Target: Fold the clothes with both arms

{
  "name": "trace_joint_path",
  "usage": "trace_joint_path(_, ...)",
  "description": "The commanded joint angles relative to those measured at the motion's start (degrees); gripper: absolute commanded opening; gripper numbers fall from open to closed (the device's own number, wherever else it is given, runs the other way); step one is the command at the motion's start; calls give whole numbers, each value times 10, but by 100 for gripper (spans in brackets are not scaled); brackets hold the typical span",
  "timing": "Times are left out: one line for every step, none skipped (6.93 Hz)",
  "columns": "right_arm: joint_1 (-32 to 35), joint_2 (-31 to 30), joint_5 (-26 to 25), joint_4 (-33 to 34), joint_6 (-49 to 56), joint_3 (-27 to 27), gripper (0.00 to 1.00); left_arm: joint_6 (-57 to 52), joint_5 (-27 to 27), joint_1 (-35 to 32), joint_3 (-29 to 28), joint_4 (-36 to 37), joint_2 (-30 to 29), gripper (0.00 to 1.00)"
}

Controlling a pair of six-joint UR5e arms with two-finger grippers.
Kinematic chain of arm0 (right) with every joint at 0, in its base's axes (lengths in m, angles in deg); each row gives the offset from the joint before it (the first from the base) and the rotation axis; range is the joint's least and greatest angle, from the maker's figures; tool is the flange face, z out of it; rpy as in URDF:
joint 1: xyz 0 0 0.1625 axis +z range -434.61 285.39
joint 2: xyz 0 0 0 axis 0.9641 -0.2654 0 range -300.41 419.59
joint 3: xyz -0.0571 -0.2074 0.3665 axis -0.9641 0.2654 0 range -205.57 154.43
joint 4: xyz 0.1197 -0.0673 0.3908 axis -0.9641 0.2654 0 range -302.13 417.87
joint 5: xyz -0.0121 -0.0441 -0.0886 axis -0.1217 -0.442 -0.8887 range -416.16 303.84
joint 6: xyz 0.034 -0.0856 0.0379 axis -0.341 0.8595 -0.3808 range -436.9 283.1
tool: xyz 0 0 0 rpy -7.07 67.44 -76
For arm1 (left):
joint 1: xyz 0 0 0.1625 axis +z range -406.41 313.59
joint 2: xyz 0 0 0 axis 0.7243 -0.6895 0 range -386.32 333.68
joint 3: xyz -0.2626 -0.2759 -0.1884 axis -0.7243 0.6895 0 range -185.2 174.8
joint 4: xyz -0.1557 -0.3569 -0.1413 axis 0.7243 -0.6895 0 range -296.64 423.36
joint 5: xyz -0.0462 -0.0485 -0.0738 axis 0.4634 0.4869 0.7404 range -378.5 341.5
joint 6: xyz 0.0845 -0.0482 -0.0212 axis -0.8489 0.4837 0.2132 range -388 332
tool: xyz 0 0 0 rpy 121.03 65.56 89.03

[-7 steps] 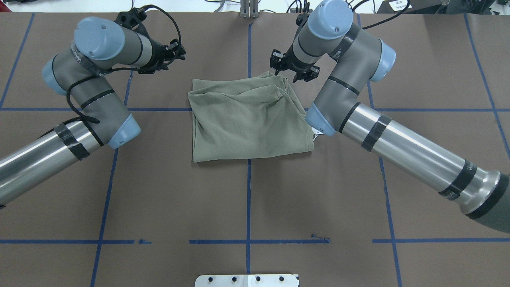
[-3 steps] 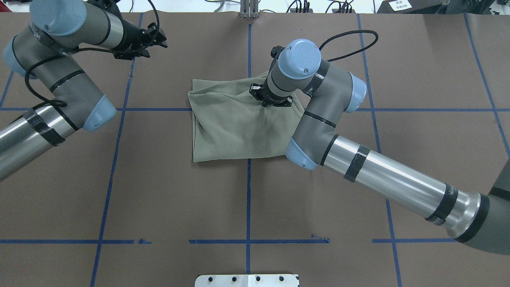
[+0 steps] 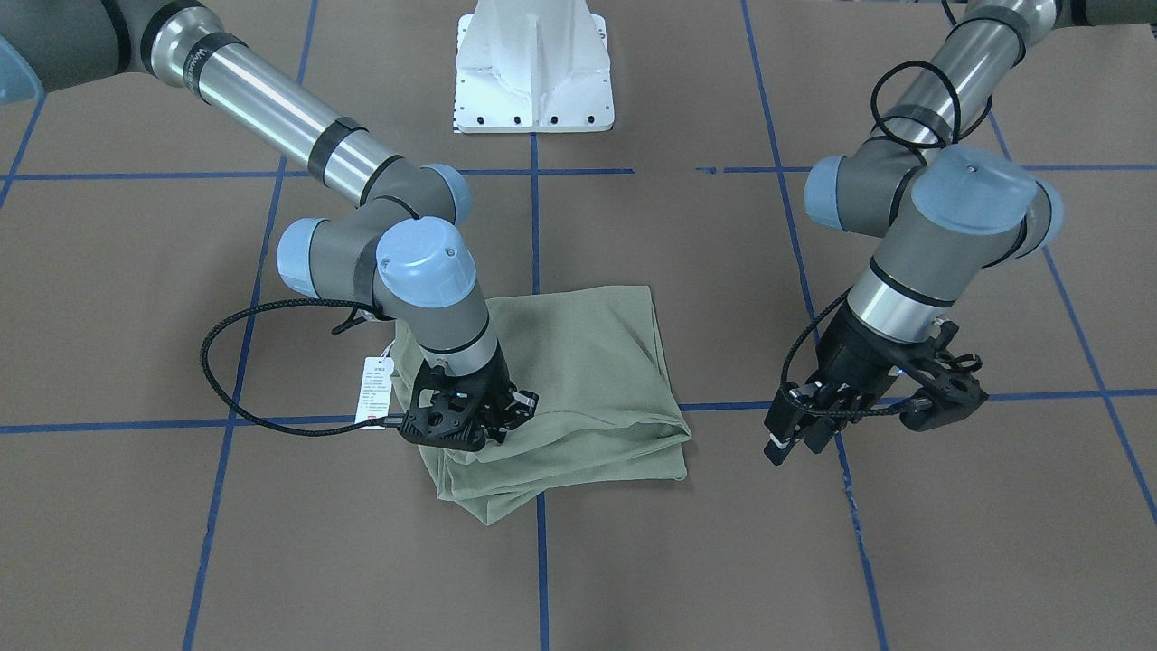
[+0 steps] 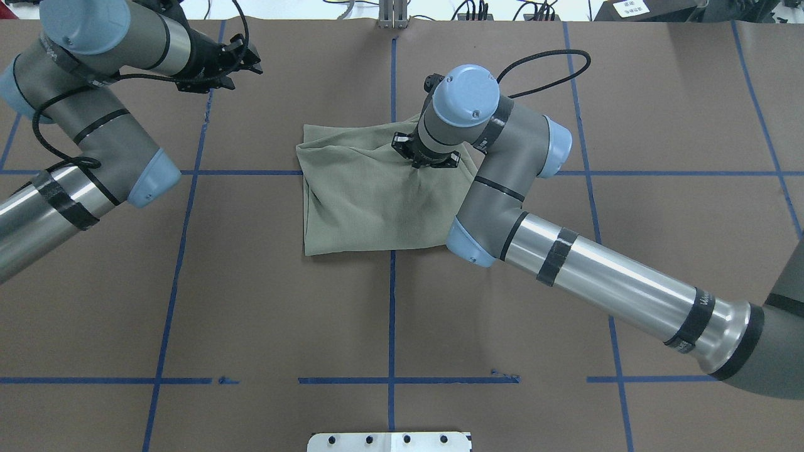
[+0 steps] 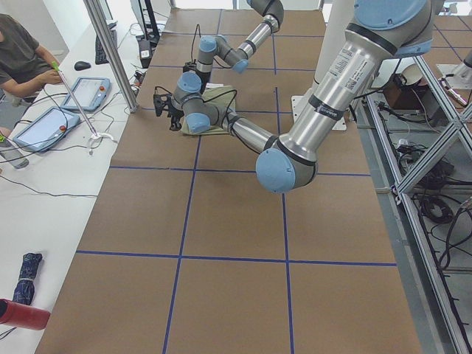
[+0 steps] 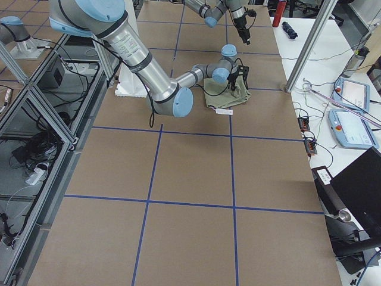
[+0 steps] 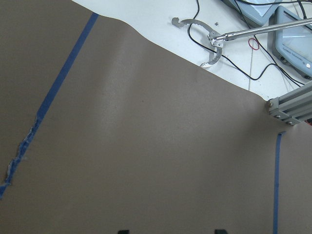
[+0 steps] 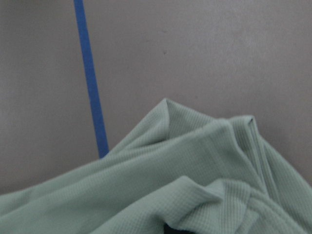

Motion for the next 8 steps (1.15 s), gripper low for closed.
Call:
trace_joint_path(40,35,3,-2,59,88,0,0,-1,-1,9,0,14,66)
trace_joint_path(59,38,15,-2,68,92,0,-2,-2,0,9,-1,20,66)
trace_joint_path(94,35,64,2,105,91,0,-20,1,-1,9,0,23,66)
trace_joint_path(118,21,93,3,143,86,0,-60,3,-7,9,-1,26,66)
trace_joint_path(145,-31,129,6,164,44,0,-130,13,-10,12,-1,47,66)
trace_joint_path(184,-103,178,18,225,-9,0,-223,64,-41,11,2,64,66)
trace_joint_path(219,-150,201,78,301,-55,0,-311,103,-79,10,5,86,67)
trace_joint_path(248,-202,201,126,405,-96,0,-377,146,-113,10,33,96,67)
